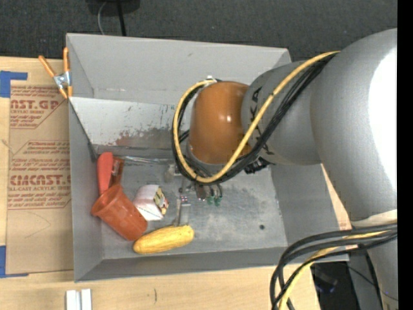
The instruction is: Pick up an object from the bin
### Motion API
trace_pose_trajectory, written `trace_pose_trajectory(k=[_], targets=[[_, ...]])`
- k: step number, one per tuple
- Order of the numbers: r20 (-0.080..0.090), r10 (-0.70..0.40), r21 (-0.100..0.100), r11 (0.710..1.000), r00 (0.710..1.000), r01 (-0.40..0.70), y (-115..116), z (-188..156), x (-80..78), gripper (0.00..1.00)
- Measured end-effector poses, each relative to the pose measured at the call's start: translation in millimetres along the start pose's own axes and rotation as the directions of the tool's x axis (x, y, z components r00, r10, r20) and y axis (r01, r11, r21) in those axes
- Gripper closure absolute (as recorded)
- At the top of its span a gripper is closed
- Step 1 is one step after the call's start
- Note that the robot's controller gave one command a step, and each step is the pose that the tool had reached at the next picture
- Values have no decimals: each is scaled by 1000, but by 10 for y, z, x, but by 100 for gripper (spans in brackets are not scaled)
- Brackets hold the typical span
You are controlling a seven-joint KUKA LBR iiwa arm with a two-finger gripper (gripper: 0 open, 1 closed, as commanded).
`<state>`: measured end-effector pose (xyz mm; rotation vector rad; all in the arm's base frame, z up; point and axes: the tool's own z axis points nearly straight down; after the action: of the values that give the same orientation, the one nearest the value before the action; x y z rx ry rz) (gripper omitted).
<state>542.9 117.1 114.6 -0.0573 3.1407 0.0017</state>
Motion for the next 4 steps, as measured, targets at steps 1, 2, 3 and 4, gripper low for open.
trace_pose_trajectory(k=[1, 2, 3, 4], targets=[[0, -206, 0, 979, 979, 206, 682, -177, 62, 0], [1, -19, -3, 1000, 1000, 19, 830, -86, -37, 0], [1, -62, 0, 998, 998, 62, 1095, 267, 235, 0], [-2, 311, 33, 950, 950, -311, 1127, 431, 547, 100]])
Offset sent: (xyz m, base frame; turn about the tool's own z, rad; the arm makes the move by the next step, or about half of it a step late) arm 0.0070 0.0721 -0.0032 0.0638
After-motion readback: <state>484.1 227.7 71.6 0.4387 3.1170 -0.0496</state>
